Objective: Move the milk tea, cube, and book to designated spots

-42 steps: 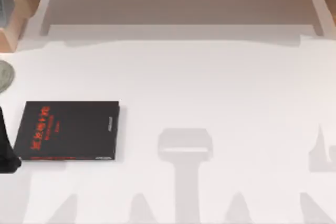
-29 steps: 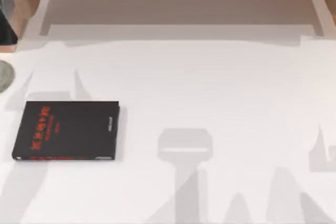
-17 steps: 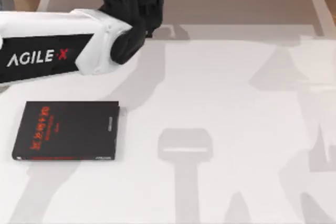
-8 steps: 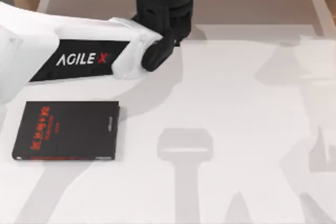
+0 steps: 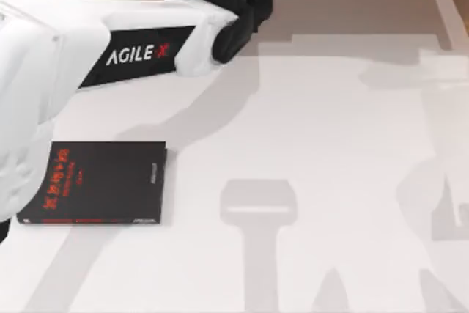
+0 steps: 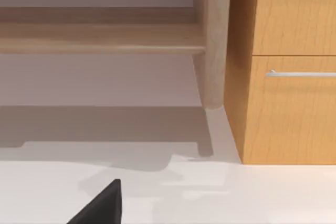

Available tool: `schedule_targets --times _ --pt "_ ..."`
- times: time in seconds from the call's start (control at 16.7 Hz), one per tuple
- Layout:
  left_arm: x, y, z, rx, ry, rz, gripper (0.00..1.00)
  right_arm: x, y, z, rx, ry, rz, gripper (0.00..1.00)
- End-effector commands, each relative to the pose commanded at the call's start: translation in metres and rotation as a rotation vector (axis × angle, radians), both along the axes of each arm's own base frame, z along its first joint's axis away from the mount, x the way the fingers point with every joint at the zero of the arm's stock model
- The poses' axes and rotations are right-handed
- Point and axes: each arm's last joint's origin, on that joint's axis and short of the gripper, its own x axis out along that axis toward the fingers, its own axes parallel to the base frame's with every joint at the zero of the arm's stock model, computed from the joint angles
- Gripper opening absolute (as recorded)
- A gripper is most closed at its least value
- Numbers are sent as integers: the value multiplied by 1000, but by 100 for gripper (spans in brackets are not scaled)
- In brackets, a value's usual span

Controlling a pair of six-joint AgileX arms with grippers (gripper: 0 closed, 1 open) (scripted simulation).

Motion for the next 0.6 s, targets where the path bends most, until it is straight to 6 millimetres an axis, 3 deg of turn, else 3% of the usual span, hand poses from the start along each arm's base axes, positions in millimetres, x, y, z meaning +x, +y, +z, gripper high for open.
schedule_targets --times 0.24,0.54,0.6 --pt "28 2 1 -1 -2 0 100 0 0 0 0 0 0 100" --pt "32 3 1 0 0 0 100 0 0 0 0 0 0 100" --pt "32 3 1 0 0 0 92 0 0 0 0 0 0 100"
